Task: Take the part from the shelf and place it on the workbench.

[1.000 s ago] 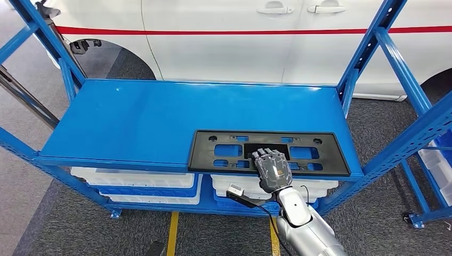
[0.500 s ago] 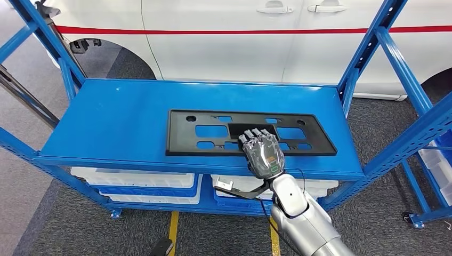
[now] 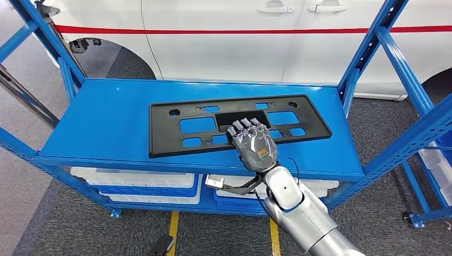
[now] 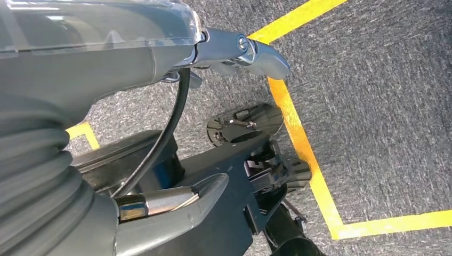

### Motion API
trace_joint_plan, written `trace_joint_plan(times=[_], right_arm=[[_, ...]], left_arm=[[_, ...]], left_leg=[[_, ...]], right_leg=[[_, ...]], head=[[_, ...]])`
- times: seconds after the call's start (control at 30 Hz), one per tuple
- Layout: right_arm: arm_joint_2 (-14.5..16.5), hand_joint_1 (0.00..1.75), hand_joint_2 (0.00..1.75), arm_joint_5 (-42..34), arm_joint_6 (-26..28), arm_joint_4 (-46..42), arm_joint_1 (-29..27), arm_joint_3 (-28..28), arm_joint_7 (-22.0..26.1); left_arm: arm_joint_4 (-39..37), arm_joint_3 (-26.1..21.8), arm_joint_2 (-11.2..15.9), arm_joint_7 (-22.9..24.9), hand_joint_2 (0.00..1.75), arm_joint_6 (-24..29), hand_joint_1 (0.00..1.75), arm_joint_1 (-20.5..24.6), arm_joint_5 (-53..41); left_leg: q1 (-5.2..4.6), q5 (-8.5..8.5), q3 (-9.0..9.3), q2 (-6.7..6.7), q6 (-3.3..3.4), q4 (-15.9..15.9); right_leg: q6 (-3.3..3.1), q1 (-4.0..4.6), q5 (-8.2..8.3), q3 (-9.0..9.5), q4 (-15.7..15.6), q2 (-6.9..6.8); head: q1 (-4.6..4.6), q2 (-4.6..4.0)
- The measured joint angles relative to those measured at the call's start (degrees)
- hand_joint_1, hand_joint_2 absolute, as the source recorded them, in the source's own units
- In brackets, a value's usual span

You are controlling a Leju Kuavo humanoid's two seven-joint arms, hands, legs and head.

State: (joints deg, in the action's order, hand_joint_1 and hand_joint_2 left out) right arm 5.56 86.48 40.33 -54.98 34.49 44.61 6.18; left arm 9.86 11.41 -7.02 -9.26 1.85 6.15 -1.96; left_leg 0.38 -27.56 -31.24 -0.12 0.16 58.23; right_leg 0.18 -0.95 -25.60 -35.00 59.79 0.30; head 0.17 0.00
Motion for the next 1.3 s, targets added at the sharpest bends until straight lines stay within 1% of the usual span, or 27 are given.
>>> trace_joint_plan(times=[0.27, 0.43, 0.53, 0.63, 0.7, 0.73, 0.77, 0.8, 0.83, 0.9, 0.93, 0.97, 1.0, 1.03, 1.07, 1.1, 1.13, 1.17, 1.2, 1.23, 1.27, 1.3], right_arm=[[-0.9, 1.75, 1.75, 0.6, 0.0, -1.7, 0.3, 0.9, -1.0], [-1.3, 1.75, 1.75, 0.6, 0.0, -2.5, 0.7, 1.5, -1.4], [-1.4, 1.75, 1.75, 0.4, 0.0, -2.7, 0.9, 1.8, -1.5], [-1.4, 1.75, 1.75, 0.0, 0.0, -2.7, 1.0, 1.8, -1.5], [-1.4, 1.75, 1.75, 0.0, 0.0, -2.8, 1.1, 1.8, -1.5], [-1.4, 1.75, 1.75, -0.1, 0.0, -2.9, 1.1, 1.9, -1.5], [-1.5, 1.75, 1.75, -0.1, 0.0, -3.0, 1.2, 1.9, -1.5], [-1.6, 1.75, 1.75, -0.2, 0.0, -3.1, 1.4, 1.9, -1.5], [-1.7, 1.75, 1.75, -0.2, 0.0, -3.2, 1.5, 1.9, -1.4], [-1.9, 1.75, 1.75, -0.2, -0.1, -3.2, 1.7, 2.0, -1.4], [-2.1, 1.75, 1.75, -0.3, -0.1, -3.2, 1.7, 2.1, -1.4], [-2.2, 1.75, 1.75, -0.3, -0.1, -3.1, 1.7, 2.2, -1.4], [-2.3, 1.75, 1.75, -0.5, -0.1, -3.1, 1.7, 2.2, -1.4], [-2.4, 1.75, 1.75, -0.7, -0.1, -3.0, 1.7, 2.3, -1.4], [-2.4, 1.75, 1.75, -1.0, -0.1, -3.0, 1.7, 2.3, -1.5], [-2.4, 1.75, 1.75, -1.3, -0.1, -2.9, 1.8, 2.3, -1.5], [-2.4, 1.75, 1.75, -1.5, -0.1, -2.8, 1.8, 2.3, -1.5], [-2.4, 1.75, 1.75, -1.6, -0.1, -2.7, 1.9, 2.3, -1.6], [-2.4, 1.75, 1.75, -1.7, -0.1, -2.6, 1.9, 2.3, -1.6], [-2.4, 1.75, 1.75, -1.9, -0.1, -2.5, 1.9, 2.3, -1.6], [-2.4, 1.75, 1.75, -2.1, -0.1, -2.4, 1.9, 2.3, -1.7], [-2.3, 1.75, 1.75, -2.3, -0.1, -2.3, 2.0, 2.3, -1.7]], left_arm=[[0.0, 0.0, 0.0, 0.5, 1.75, 0.1, 0.00, 0.0, -0.5], [0.0, 0.0, 0.0, 1.0, 1.75, 0.1, 0.00, 0.0, -0.9], [0.0, 0.0, 0.0, 1.1, 1.75, 0.0, 0.00, 0.0, -1.0], [0.0, 0.0, 0.1, 1.3, 1.75, 0.0, 0.00, 0.0, -1.0], [0.0, 0.0, 0.1, 1.3, 1.75, 0.0, 0.00, 0.0, -1.0], [0.0, 0.0, 0.1, 1.3, 1.75, 0.0, 0.00, 0.0, -1.1], [0.0, 0.0, 0.1, 1.3, 1.75, 0.0, 0.00, 0.1, -1.1], [0.0, 0.0, 0.1, 1.3, 1.75, -0.1, 0.00, 0.1, -1.1], [0.1, 0.0, 0.0, 1.3, 1.75, -0.2, 0.00, 0.2, -1.1], [0.1, 0.0, 0.0, 1.3, 1.75, -0.2, 0.00, 0.2, -1.1], [0.1, 0.0, 0.0, 1.3, 1.75, -0.3, 0.00, 0.2, -1.1], [0.1, 0.0, 0.0, 1.4, 1.75, -0.3, 0.00, 0.2, -1.1], [0.1, 0.0, 0.0, 1.4, 1.75, -0.4, 0.00, 0.2, -1.1], [0.1, 0.0, 0.0, 1.4, 1.75, -0.5, 0.00, 0.2, -1.1], [0.1, 0.0, 0.0, 1.4, 1.75, -0.5, 0.00, 0.2, -1.1], [0.2, 0.0, 0.0, 1.4, 1.75, -0.6, 0.00, 0.3, -1.1], [0.2, 0.0, 0.0, 1.5, 1.75, -0.6, 0.00, 0.3, -1.1], [0.2, 0.0, 0.0, 1.5, 1.75, -0.6, 0.00, 0.3, -1.1], [0.2, -0.1, 0.0, 1.5, 1.75, -0.6, 0.00, 0.3, -1.1], [0.2, -0.1, 0.0, 1.5, 1.75, -0.6, 0.00, 0.3, -1.1], [0.2, -0.1, 0.0, 1.5, 1.75, -0.6, 0.00, 0.3, -1.1], [0.2, -0.1, 0.0, 1.5, 1.75, -0.6, 0.00, 0.3, -1.1]], left_leg=[[-0.01, 0.00, -0.02, 0.00, 0.00, 0.0], [-0.10, -0.03, -0.12, -0.02, 0.06, 0.2], [-0.20, -0.11, -0.22, -0.02, 0.21, 0.4], [-0.30, -0.20, -0.45, -0.03, 0.59, 0.7], [-0.36, 0.08, -0.60, -0.05, 1.06, 0.8], [-0.17, 0.49, -0.56, 0.01, 1.42, 0.4], [-0.03, 1.00, -0.51, 0.10, 1.79, 0.0], [0.12, 1.46, -0.54, 0.22, 2.13, -0.5], [0.25, 1.82, -0.65, 0.32, 2.39, -0.8], [0.10, 2.08, -1.25, 0.39, 2.59, -0.7], [0.07, 2.13, -1.59, 0.39, 2.61, -0.5], [0.06, 2.15, -1.92, 0.39, 2.61, -0.2], [0.07, 2.14, -2.20, 0.37, 2.57, 0.2], [0.08, 2.09, -2.44, 0.36, 2.50, 0.5], [0.07, 2.04, -2.71, 0.34, 2.33, 0.9], [0.00, 2.04, -3.00, 0.33, 2.05, 1.1], [-0.06, 2.13, -3.26, 0.31, 1.70, 1.4], [-0.13, 2.31, -3.52, 0.29, 1.31, 1.5], [-0.18, 2.57, -3.67, 0.27, 0.87, 1.4], [-0.15, 2.68, -3.83, 0.23, 0.50, 1.5], [-0.11, 2.25, -4.11, 0.19, 0.15, 1.8], [-0.04, 1.09, -4.59, 0.15, -0.18, 2.8]], right_leg=[[0.01, -0.02, 0.01, -0.01, 0.0, 0.00], [0.15, -0.18, 0.09, -0.03, -0.1, 0.00], [0.32, -0.30, 0.16, -0.05, -0.1, 0.00], [0.67, -0.39, 0.26, -0.07, -0.1, 0.00], [1.17, -0.43, 0.60, -0.04, -0.3, 0.02], [1.44, -0.41, 0.60, -0.06, -0.4, 0.01], [1.68, -0.38, 0.19, -0.18, -0.1, -0.01], [1.81, -0.33, -0.97, -0.67, 1.1, -0.03], [1.87, -0.31, -2.82, -1.65, 3.6, -0.07], [1.99, -0.31, -6.78, -4.56, 10.9, -0.08], [2.08, -0.32, -7.74, -5.68, 13.8, -0.09], [2.13, -0.35, -7.54, -5.91, 14.9, -0.11], [2.12, -0.38, -6.28, -5.04, 13.7, -0.15], [2.05, -0.41, -4.43, -3.23, 10.5, -0.20], [1.87, -0.40, -3.17, -1.13, 6.8, -0.24], [1.61, -0.25, -2.23, 0.48, 3.8, -0.24], [1.34, -0.09, -1.90, 1.34, 1.8, -0.23], [1.06, 0.09, -2.01, 1.47, 1.2, -0.19], [0.74, 0.21, -1.68, 1.20, 1.0, -0.16], [0.31, 0.08, -1.41, 0.97, 0.8, -0.19], [-0.21, -0.04, -1.03, 0.76, 0.5, -0.25], [-0.79, -0.17, -0.57, 0.49, 0.2, -0.33]], head=[[0.00, 0.00], [0.00, 0.00], [0.00, 0.00], [0.00, 0.00], [0.00, 0.00], [0.02, 0.00], [0.04, 0.00], [0.06, 0.00], [0.09, 0.00], [0.09, 0.00], [0.09, 0.00], [0.08, 0.00], [0.09, 0.00], [0.09, 0.00], [0.09, 0.00], [0.07, 0.00], [0.05, 0.00], [0.03, 0.00], [0.01, 0.00], [0.01, 0.00], [-0.01, 0.00], [-0.03, 0.00]])
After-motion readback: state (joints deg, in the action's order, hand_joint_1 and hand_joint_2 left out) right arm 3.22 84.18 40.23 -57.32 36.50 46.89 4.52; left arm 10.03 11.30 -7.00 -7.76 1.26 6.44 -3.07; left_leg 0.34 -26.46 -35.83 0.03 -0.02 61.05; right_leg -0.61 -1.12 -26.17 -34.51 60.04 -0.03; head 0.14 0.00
